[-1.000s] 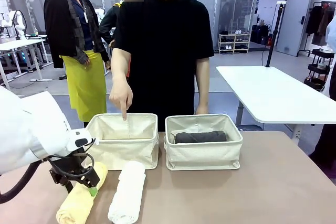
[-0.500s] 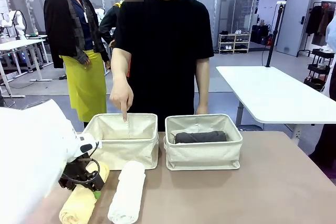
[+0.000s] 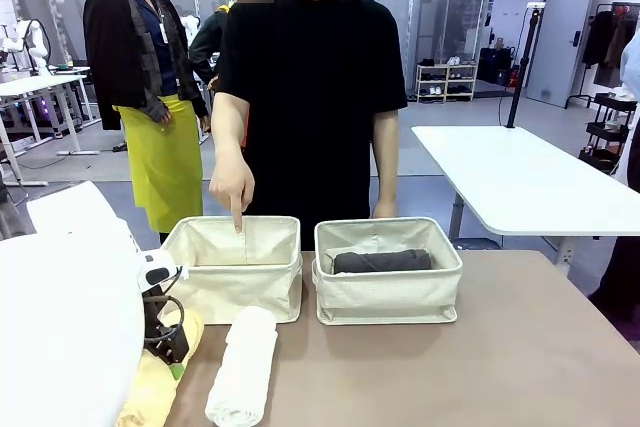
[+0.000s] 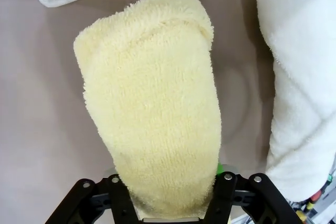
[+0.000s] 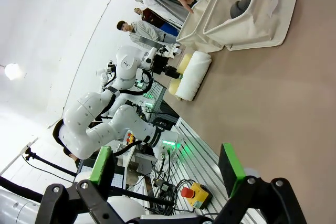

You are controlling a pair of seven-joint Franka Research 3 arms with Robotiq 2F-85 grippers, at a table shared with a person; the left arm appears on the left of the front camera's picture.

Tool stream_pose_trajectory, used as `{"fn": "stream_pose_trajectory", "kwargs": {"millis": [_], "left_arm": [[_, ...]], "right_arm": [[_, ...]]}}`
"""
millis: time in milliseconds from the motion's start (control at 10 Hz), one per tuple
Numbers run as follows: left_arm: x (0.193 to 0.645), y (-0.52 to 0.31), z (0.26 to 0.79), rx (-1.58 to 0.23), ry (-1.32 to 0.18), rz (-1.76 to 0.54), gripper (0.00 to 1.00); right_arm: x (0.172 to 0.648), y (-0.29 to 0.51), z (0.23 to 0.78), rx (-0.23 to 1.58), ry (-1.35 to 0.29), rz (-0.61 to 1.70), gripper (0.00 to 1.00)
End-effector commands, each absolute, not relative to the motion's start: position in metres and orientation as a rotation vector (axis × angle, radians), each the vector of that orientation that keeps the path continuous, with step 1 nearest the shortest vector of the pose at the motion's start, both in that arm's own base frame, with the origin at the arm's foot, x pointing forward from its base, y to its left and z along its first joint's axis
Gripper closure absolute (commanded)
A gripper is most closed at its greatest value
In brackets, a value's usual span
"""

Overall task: Divide the towels into two baskets.
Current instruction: Pick up one hotel-folded towel from the bottom of the table and place it in the Fabric basket indicated by the person.

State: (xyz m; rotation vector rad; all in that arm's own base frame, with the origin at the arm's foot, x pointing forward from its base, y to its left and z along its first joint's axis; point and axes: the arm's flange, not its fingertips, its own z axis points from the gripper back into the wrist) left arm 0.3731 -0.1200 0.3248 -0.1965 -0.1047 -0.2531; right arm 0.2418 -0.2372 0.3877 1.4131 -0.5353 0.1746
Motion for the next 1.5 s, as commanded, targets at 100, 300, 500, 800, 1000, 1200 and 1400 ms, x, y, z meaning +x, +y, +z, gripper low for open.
{"fn": "stream_pose_trajectory", "kwargs": {"millis": [100,300,500,800,1000,1200,1400], "left_arm": [[0.28,-0.083,0.312,-0.236,-0.133,-0.26,1.0],[0.372,-0.114,0.33,-0.208,-0.098,-0.247,0.79],[0.372,-0.114,0.33,-0.208,-0.098,-0.247,0.79],[0.372,-0.114,0.33,-0.208,-0.098,-0.247,0.79],[0.371,-0.113,0.328,-0.205,-0.087,-0.242,0.57],[0.38,-0.113,0.358,-0.192,-0.068,-0.345,0.57],[0.382,-0.118,0.375,-0.145,-0.042,-0.362,0.57]], "right_arm": [[0.238,-0.236,0.392,1.418,-0.534,0.172,0.0],[0.238,-0.236,0.392,1.418,-0.534,0.172,0.0],[0.238,-0.236,0.392,1.418,-0.534,0.172,0.0],[0.238,-0.236,0.392,1.418,-0.534,0.172,0.0],[0.238,-0.236,0.392,1.418,-0.534,0.172,0.0],[0.238,-0.236,0.392,1.418,-0.534,0.172,0.0],[0.238,-0.236,0.392,1.418,-0.534,0.172,0.0]]}}
